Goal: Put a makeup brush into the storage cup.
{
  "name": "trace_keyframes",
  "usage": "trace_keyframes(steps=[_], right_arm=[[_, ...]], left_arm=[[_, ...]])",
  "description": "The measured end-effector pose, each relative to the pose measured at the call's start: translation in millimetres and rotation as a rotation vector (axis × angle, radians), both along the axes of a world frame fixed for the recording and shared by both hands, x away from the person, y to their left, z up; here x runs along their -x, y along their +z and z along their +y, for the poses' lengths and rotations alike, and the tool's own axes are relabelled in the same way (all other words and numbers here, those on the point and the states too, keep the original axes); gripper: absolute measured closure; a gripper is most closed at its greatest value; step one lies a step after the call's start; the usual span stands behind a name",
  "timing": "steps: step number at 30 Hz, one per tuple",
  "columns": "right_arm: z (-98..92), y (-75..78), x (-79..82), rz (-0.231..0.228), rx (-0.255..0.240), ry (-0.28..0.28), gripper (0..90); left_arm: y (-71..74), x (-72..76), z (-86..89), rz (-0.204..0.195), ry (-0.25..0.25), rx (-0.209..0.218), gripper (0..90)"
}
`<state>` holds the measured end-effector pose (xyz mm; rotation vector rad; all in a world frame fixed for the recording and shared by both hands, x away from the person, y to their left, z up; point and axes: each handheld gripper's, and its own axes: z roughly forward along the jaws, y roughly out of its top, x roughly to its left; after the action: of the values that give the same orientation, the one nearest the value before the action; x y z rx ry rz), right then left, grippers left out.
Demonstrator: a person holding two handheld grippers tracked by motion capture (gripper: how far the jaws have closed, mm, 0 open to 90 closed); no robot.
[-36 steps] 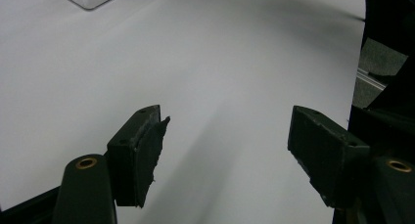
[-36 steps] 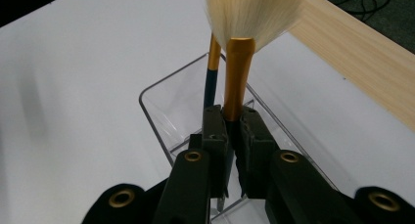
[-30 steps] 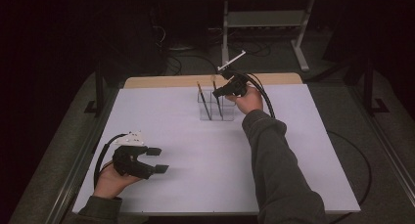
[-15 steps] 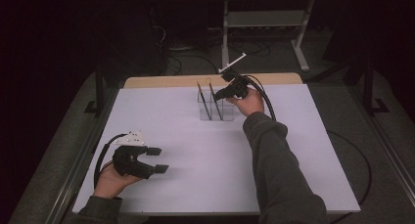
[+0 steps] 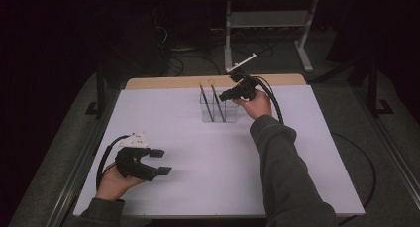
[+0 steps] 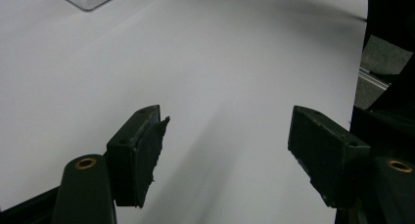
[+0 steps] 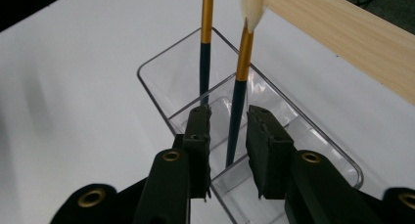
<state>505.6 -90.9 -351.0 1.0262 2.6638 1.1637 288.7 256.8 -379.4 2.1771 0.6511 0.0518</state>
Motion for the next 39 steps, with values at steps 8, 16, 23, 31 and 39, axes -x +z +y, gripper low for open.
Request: trace_keyframes(steps=[8,16,23,31,39], right_arm=[[-14.8,3.6,10.2,-0.011,-0.034,-0.021,62.9],[-27.8,4.3,19.9,0.001,-0.047,-0.043,57.0],[-30.0,4.0,26.3,0.000,-0.060,-0.026,54.0],[-30.5,0.4,32.0,0.009,-0.070,-0.026,50.1],[-40.1,-4.5,40.7,0.022,-0.080,-0.045,47.1]], left_arm=[[-0.2,-1.4,-0.9,0.001,-0.011,0.005,27.4],[1.0,-1.3,1.6,-0.003,-0.001,0.007,25.9],[0.6,-2.2,1.5,-0.004,-0.003,0.001,25.6],[-0.4,-1.5,2.0,-0.005,0.014,0.002,24.0],[-1.1,-1.8,2.5,-0.010,0.021,0.000,23.5]])
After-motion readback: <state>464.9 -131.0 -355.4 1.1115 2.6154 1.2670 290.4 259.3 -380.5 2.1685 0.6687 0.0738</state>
